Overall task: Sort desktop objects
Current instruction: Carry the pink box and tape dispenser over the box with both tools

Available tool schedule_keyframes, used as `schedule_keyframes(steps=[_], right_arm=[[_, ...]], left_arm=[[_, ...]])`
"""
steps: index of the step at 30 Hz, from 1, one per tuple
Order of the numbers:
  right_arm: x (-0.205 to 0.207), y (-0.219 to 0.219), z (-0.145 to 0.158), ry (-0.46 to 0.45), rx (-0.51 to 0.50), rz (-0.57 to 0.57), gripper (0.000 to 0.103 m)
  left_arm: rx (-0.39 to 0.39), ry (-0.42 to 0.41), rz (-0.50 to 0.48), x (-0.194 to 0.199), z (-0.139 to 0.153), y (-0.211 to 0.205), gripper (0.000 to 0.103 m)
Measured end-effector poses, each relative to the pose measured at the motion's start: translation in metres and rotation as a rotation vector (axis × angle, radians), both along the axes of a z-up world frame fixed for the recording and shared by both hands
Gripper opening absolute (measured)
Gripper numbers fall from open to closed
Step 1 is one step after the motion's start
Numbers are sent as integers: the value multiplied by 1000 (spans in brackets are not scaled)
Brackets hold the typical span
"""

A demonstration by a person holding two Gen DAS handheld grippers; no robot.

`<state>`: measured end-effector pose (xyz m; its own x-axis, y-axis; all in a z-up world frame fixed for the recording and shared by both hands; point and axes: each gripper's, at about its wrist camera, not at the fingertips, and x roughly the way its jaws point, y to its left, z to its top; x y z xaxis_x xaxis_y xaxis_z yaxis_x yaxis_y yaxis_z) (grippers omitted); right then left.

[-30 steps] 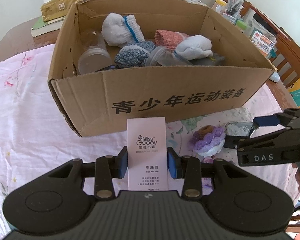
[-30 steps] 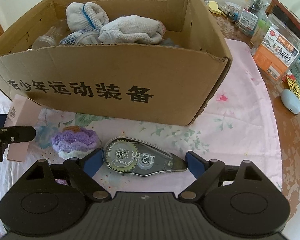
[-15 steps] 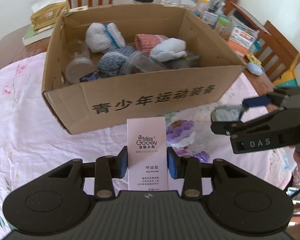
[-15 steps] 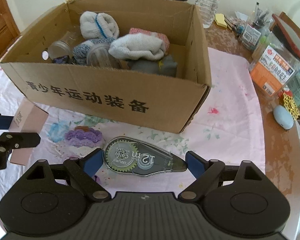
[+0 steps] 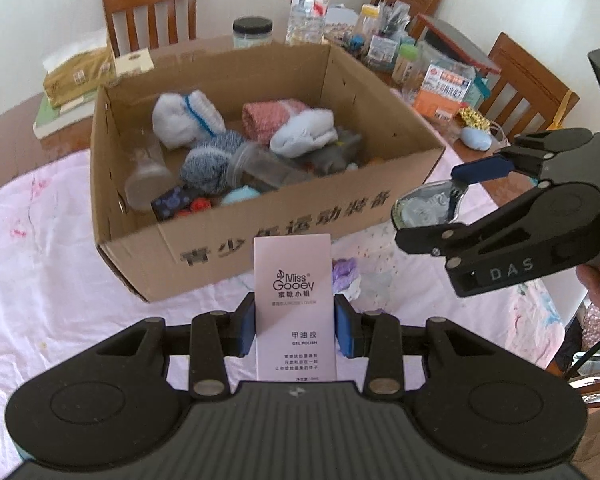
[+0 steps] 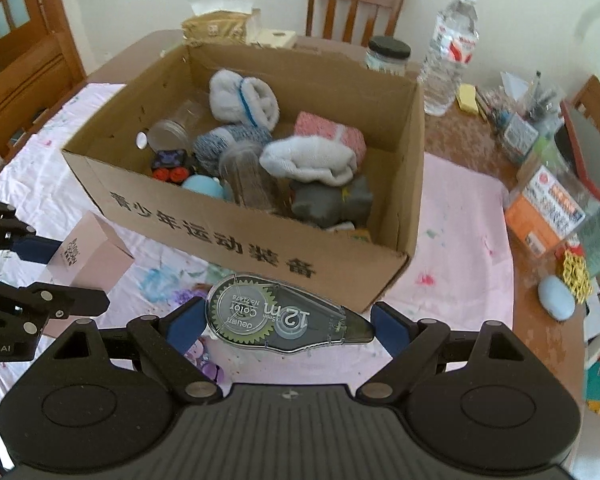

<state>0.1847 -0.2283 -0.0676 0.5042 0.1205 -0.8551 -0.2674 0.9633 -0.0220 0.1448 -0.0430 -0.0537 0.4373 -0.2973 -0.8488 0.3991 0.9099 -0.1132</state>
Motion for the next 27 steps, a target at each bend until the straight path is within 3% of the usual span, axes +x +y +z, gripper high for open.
schedule_keyframes(steps=[19,27], right_arm=[[19,7,39,-151,-14,75,92],[35,9,49,-210,-22,85,92]], left_arm=[[25,-171,55,43,44,20,38],[51,-232,76,66,48,24,38]])
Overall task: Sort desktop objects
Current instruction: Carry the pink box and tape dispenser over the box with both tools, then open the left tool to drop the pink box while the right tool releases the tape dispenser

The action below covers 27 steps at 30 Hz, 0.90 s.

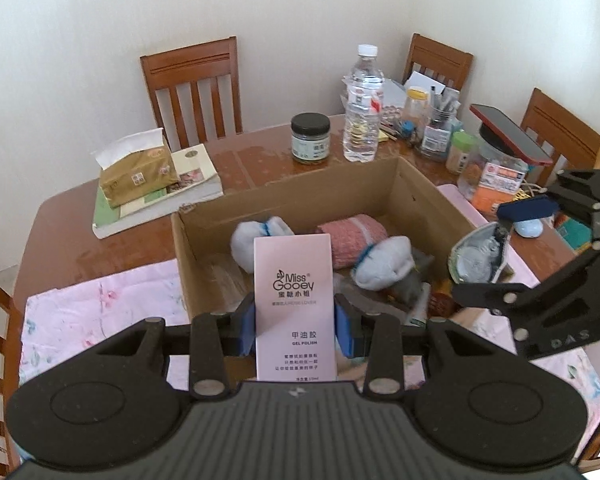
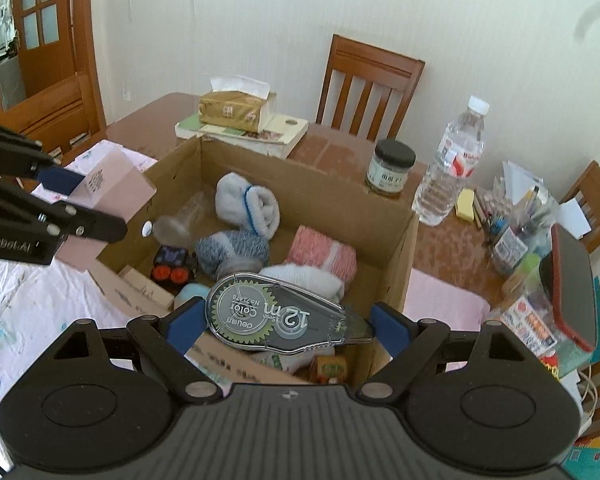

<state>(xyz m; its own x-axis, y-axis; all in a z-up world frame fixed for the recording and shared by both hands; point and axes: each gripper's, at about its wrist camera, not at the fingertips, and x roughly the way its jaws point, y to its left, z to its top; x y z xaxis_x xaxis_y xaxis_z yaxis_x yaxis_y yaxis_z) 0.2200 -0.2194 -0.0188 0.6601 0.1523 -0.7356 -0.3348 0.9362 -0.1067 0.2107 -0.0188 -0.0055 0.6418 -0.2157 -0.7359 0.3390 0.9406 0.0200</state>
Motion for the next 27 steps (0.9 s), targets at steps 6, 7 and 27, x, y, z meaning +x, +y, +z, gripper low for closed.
schedule_keyframes(steps=[6,7,27], right_arm=[[3,2,1,-11,-14,8,92],[3,2,1,-9,-14,6,92],[13,0,-8,1,-30,11,92]], left_arm=[[26,-2,23,11,-10,2,43],[32,7,25,13,-12,2,57],[59,32,20,4,-17,3,92]])
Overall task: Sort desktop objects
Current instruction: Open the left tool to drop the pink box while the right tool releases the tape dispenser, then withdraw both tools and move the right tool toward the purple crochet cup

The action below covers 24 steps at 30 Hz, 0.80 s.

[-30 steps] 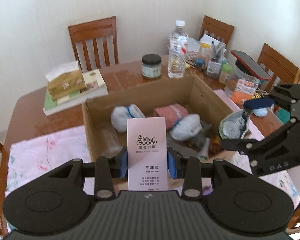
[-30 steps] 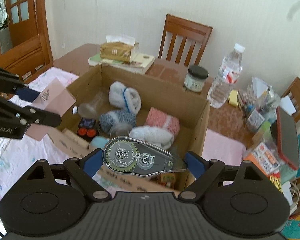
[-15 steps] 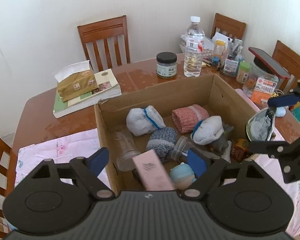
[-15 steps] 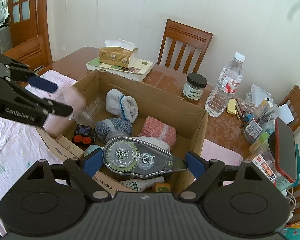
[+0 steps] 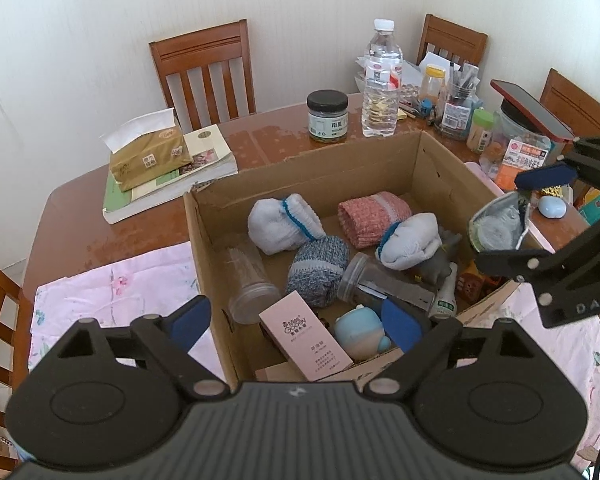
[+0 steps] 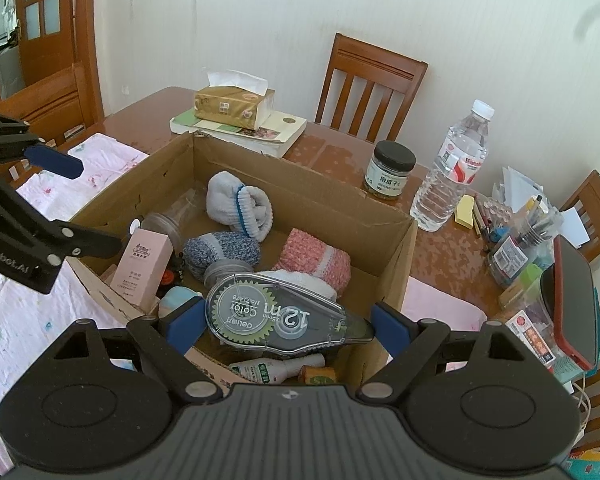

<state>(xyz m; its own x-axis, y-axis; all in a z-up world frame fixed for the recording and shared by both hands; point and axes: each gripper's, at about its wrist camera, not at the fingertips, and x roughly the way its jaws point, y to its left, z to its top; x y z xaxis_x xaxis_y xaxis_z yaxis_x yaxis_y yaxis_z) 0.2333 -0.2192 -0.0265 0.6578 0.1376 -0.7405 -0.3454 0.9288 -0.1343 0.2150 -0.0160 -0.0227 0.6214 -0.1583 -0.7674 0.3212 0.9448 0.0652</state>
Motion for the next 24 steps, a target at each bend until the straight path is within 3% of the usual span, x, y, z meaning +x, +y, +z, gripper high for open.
schedule_keyframes(steps=[6,24], right_arm=[[4,0,1,-14,-6,-11,102],[-20,-12,-4,44,50,-29,103]], left_arm=[[4,5,-5,-2,-1,0,92],[-19,6,2,-22,4,-6,93]])
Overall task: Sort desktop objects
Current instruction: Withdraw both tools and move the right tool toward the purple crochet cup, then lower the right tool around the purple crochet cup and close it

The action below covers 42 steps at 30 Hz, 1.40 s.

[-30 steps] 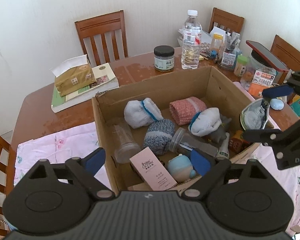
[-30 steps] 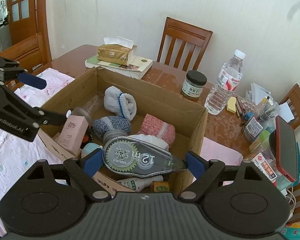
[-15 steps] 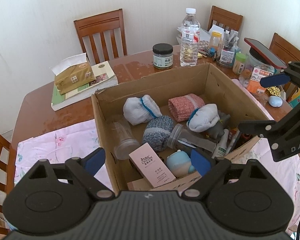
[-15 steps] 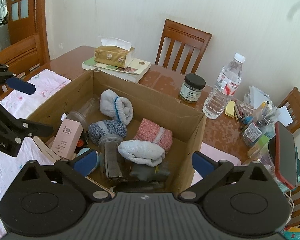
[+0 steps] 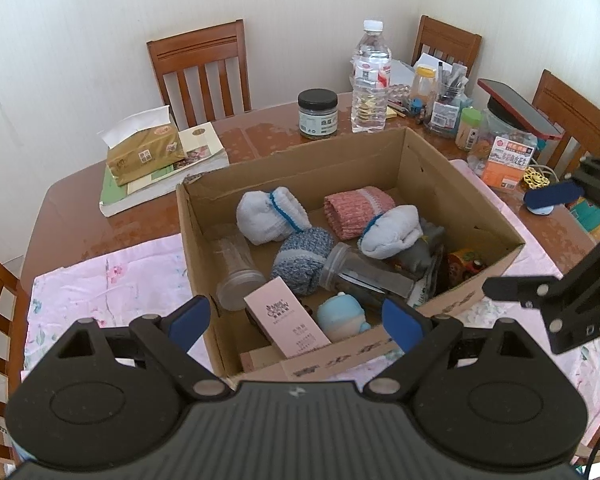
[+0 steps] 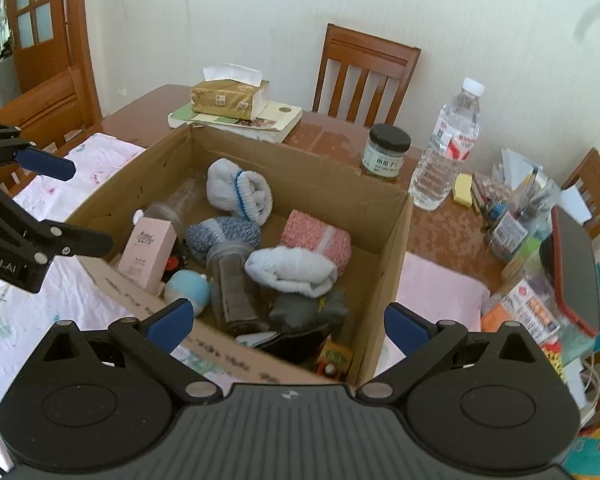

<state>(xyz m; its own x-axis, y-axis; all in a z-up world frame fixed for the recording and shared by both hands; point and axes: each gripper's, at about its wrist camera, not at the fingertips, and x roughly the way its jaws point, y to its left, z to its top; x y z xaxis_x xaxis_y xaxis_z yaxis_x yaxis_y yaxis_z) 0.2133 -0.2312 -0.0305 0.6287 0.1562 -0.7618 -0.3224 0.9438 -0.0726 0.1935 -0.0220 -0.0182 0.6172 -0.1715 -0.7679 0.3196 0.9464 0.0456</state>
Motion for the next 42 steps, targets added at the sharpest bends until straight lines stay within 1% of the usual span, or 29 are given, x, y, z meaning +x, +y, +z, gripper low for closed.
schedule_keyframes(steps=[4,7,14,17,21,24,26,28,32,36,42], right_arm=[[-12,1,-3,18,1,17,103],[-23,3,-6,31,-7,37,103],[-47,10,-16,66,-11,85,103],[-54,15,-23,98,-10,102,103],[-63,20,-40,95,-21,109,103],[-68,24,-54,122,-26,96,103],[-72,27,-61,114,-29,101,103],[-73,31,-68,122,-55,83,103],[-73,37,-72,132,-19,75,103],[-65,46,-79,138,-29,58,103],[-54,64,-92,150,-54,62,103]], left_arm=[[-8,12,3,-10,0,-3,93],[-16,29,6,-17,-2,-5,96],[-59,74,14,-33,-13,-7,97],[-67,63,10,-42,-22,-6,100],[-52,58,31,-52,-39,-4,100],[-50,43,11,-63,-47,0,100],[-38,46,23,-67,-52,2,100],[-40,54,29,-72,-54,5,100],[-58,52,34,-78,-59,14,100],[-77,48,53,-80,-63,25,100],[-77,55,75,-80,-72,40,100]])
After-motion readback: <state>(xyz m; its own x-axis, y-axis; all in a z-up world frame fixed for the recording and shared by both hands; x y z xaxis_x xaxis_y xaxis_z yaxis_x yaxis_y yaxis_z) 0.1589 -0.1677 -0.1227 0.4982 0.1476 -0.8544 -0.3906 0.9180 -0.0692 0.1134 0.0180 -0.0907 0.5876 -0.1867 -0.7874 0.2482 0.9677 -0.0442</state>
